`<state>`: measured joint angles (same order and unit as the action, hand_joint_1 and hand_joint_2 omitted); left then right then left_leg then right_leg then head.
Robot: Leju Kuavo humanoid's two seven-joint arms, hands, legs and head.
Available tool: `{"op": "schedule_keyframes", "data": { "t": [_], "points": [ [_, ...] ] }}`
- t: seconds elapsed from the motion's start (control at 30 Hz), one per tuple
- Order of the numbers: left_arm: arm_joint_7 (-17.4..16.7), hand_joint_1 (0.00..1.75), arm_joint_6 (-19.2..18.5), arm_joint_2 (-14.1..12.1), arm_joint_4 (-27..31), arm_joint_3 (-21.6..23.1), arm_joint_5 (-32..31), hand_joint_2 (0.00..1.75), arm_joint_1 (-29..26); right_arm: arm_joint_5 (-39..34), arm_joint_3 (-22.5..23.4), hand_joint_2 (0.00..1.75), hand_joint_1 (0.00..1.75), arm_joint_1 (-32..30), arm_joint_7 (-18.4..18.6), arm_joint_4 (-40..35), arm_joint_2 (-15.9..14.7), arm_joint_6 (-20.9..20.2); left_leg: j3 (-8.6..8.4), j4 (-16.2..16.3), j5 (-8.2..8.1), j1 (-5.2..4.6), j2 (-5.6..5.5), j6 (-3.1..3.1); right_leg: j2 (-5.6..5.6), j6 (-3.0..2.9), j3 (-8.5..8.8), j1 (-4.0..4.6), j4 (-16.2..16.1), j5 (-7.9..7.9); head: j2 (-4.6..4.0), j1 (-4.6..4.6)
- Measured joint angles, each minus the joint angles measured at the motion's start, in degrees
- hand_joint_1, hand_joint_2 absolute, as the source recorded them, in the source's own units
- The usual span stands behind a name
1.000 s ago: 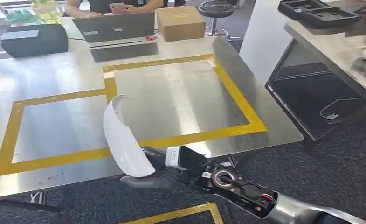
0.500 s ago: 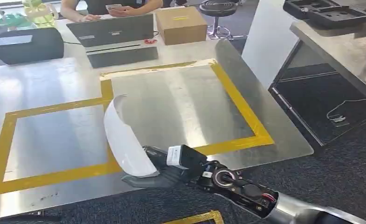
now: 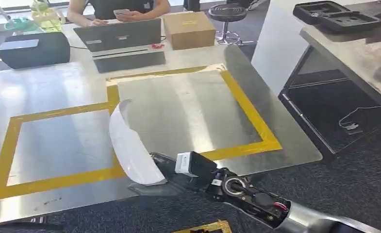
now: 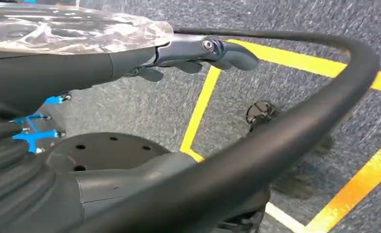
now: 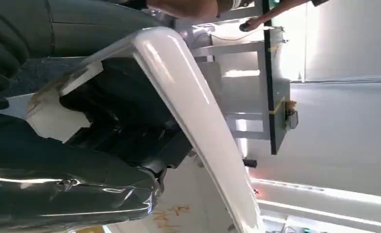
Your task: Take the parts from the cabinet and place them on the table.
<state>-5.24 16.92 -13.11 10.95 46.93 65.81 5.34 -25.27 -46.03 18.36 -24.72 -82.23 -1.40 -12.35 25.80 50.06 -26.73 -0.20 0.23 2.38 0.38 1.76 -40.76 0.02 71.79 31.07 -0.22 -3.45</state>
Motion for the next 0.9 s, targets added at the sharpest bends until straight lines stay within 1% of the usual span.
{"op": "schedule_keyframes", "data": {
  "t": [0.03,0.07,0.1,0.13,0.17,0.2,0.23,0.27,0.3,0.33,0.37,0.4,0.47,0.53,0.6,0.63,0.73,0.77,0.9],
  "points": [
    [0.1,0.00,0.0,0.0,0.0,0.0,0.0,1.75,0.0,0.0,0.0,1.75,1.71,-0.1,0.0,0.0,0.0,0.0,-0.13,0.0,-0.10,0.22,-0.01,-0.21,-0.05,0.41,-0.48,-0.48,1.1,-0.43,0.00,-0.02],
    [0.1,0.00,0.0,0.0,0.0,0.0,0.0,1.75,-0.1,0.0,0.0,1.75,1.71,-0.2,0.0,0.0,0.0,0.0,-0.38,0.1,-0.29,0.54,-0.01,-0.53,-0.12,0.91,0.51,-0.92,-0.7,-2.22,0.00,-0.02],
    [0.1,0.00,0.0,0.1,0.0,0.0,0.0,1.75,-0.1,0.0,0.0,1.75,1.71,-0.2,0.0,0.0,0.0,0.0,-0.68,0.3,-0.60,0.92,-0.06,-1.01,-0.20,1.43,2.80,-1.34,-5.1,-4.99,0.00,-0.02],
    [0.1,0.00,0.0,0.2,0.0,0.0,0.0,1.75,-0.1,0.0,0.0,1.75,1.71,-0.2,0.0,0.0,0.0,0.0,-1.00,0.6,-1.05,1.31,-0.13,-1.63,-0.33,1.93,5.67,-1.73,-10.6,-7.78,0.00,-0.04],
    [0.1,0.00,0.0,0.0,0.0,0.0,0.0,1.75,-0.1,0.0,0.0,1.75,1.71,-0.2,0.0,0.0,0.0,0.0,-0.94,1.0,-1.62,1.39,-0.16,-2.35,-0.40,2.61,7.66,-1.98,-15.0,-8.33,0.00,-0.24],
    [0.1,0.00,0.0,-0.1,0.0,0.0,0.1,1.75,0.1,0.0,-0.1,1.75,1.71,-0.1,0.0,0.1,0.0,0.0,-0.46,1.3,-1.85,1.34,-0.23,-2.78,0.04,2.21,9.47,-1.14,-15.1,-7.34,0.00,-0.55],
    [0.1,0.00,0.0,-0.1,0.0,0.0,0.1,1.75,0.1,0.0,-0.1,1.75,1.71,-0.1,0.0,0.0,0.0,0.0,-0.51,1.5,-1.74,0.99,-0.21,-3.20,-0.13,1.59,9.21,-1.26,-15.8,-6.95,0.00,-0.70],
    [0.1,0.00,0.0,0.0,0.0,0.0,0.1,1.75,0.1,0.0,-0.1,1.75,1.71,-0.1,0.0,0.1,0.0,0.0,-0.42,1.8,-1.79,1.06,-0.27,-3.32,-0.15,1.12,9.14,-1.40,-16.0,-6.48,0.00,-0.35],
    [0.1,0.00,0.0,0.0,0.0,0.0,0.2,1.75,0.1,0.0,-0.1,1.75,1.71,-0.1,0.0,0.1,0.0,0.0,-0.14,1.8,-2.01,1.08,-0.25,-3.39,-0.09,0.80,9.14,-1.42,-16.1,-6.13,0.00,-0.22],
    [0.1,0.00,0.0,-0.2,0.0,0.0,0.2,1.75,0.0,0.0,-0.1,1.75,1.71,0.0,0.0,0.1,0.0,0.0,-0.19,1.7,-2.33,1.08,-0.29,-3.14,0.07,0.88,9.01,-1.55,-16.3,-6.05,0.00,0.02],
    [0.1,0.00,0.0,-0.2,0.0,0.0,0.2,1.75,0.0,0.0,-0.1,1.75,1.71,-0.1,0.1,0.1,0.0,0.0,-0.08,1.7,-2.06,1.08,-0.29,-2.75,0.14,0.87,8.89,-1.57,-16.3,-6.05,0.00,0.29],
    [0.1,0.00,0.0,-0.3,0.0,0.0,0.2,1.75,0.1,0.0,-0.2,1.75,1.71,0.0,0.1,0.2,0.0,-0.1,-0.06,1.7,-1.81,1.06,-0.31,-2.62,0.18,0.84,8.84,-1.56,-16.3,-6.03,0.00,0.44],
    [0.1,0.00,0.0,-0.3,0.0,0.1,0.2,1.75,0.1,0.0,-0.2,1.75,1.71,0.0,0.1,0.2,0.0,-0.1,-0.06,1.7,-1.42,1.07,-0.32,-2.69,0.19,0.72,8.81,-1.54,-16.4,-5.95,0.00,0.63],
    [0.1,0.00,0.0,-0.3,0.0,0.2,0.2,1.75,0.1,0.0,-0.2,1.75,1.71,0.1,0.2,0.3,0.0,-0.1,-0.06,1.8,-1.20,1.08,-0.32,-2.99,0.23,0.40,8.83,-1.47,-16.4,-5.78,0.00,0.74],
    [0.0,0.00,0.0,-0.3,0.0,0.2,0.2,1.75,0.1,0.0,-0.2,1.75,1.71,0.1,0.2,0.3,0.0,-0.1,-0.07,1.7,-1.21,1.14,-0.31,-3.01,0.22,0.06,8.83,-1.30,-16.4,-5.66,0.00,0.92],
    [0.0,0.00,0.0,-0.3,0.0,0.2,0.2,1.75,0.1,0.0,-0.2,1.75,1.71,0.1,0.2,0.3,0.0,-0.1,-0.09,1.5,-1.28,1.22,-0.30,-3.12,0.20,-0.26,8.83,-1.14,-16.4,-5.68,0.00,0.94],
    [0.0,0.00,0.0,-0.2,0.0,0.3,0.2,1.75,0.1,0.0,-0.2,1.75,1.71,0.3,0.2,0.4,0.0,-0.1,-0.15,1.2,-1.59,1.47,-0.27,-4.14,0.07,-0.51,8.79,-0.92,-16.3,-5.70,0.00,0.87],
    [0.0,0.00,0.0,-0.1,0.0,0.3,0.2,1.75,0.1,0.0,-0.2,1.75,1.71,0.4,0.2,0.4,0.0,-0.1,-0.12,1.2,-1.59,1.47,-0.27,-4.31,0.02,-0.54,8.80,-0.93,-16.3,-5.72,0.00,0.92],
    [0.0,0.00,0.0,-0.1,0.0,0.3,0.3,1.75,0.1,0.0,-0.3,1.75,1.71,0.4,0.3,0.4,0.0,-0.1,-0.01,1.5,-1.58,1.33,-0.27,-4.37,-0.01,-0.70,8.92,-1.00,-16.3,-5.86,0.00,0.87]
  ]
}}
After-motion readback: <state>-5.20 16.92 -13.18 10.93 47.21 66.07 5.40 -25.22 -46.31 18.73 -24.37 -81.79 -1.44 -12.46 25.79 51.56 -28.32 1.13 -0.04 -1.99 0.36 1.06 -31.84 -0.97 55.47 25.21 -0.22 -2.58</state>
